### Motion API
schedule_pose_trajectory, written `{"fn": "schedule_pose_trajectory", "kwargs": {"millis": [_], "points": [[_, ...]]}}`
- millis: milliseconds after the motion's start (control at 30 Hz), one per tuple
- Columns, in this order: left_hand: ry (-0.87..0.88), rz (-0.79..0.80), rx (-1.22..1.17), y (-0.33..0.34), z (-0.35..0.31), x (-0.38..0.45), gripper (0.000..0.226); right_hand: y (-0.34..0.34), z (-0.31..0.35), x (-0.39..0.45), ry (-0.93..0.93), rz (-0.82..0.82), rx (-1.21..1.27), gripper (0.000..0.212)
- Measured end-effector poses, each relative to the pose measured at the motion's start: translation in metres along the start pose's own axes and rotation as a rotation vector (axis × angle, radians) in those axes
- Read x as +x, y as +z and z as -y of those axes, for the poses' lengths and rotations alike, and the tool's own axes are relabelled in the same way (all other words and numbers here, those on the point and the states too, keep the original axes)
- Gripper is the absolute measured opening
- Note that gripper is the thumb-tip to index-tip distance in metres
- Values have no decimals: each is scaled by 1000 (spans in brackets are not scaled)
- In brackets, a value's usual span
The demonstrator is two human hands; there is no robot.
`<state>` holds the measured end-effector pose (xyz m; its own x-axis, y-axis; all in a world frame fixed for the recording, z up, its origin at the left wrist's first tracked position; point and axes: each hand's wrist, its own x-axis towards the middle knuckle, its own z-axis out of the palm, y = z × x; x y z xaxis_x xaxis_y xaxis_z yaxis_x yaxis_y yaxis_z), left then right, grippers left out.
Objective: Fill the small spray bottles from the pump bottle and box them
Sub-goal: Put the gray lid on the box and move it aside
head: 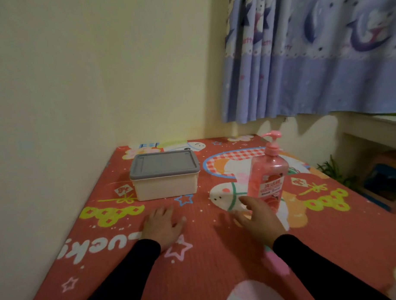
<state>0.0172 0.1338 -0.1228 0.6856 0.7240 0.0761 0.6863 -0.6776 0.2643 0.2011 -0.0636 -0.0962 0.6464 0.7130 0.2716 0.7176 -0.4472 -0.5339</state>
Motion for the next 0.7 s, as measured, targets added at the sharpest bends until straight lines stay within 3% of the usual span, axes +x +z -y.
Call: {"fn": "schedule_pose_trajectory", "kwargs": {"millis": [100, 233, 500, 600, 700], "points": [[-16, 11, -5, 6, -6, 2, 67, -14, -13, -4, 21, -157, -30, 33], [-29, 19, 45, 12, -9, 3, 67, -29, -22, -4, 129, -314, -26, 36], [-27, -12, 64, 13, -12, 0, 64, -32, -14, 9, 351, -422, 112, 108], [-31, -15, 65, 14, -11, 0, 64, -25, -16, 23, 373, -425, 211, 120], [-30, -17, 64, 14, -11, 0, 63, -22, -18, 32, 355, -461, 311, 118]]}}
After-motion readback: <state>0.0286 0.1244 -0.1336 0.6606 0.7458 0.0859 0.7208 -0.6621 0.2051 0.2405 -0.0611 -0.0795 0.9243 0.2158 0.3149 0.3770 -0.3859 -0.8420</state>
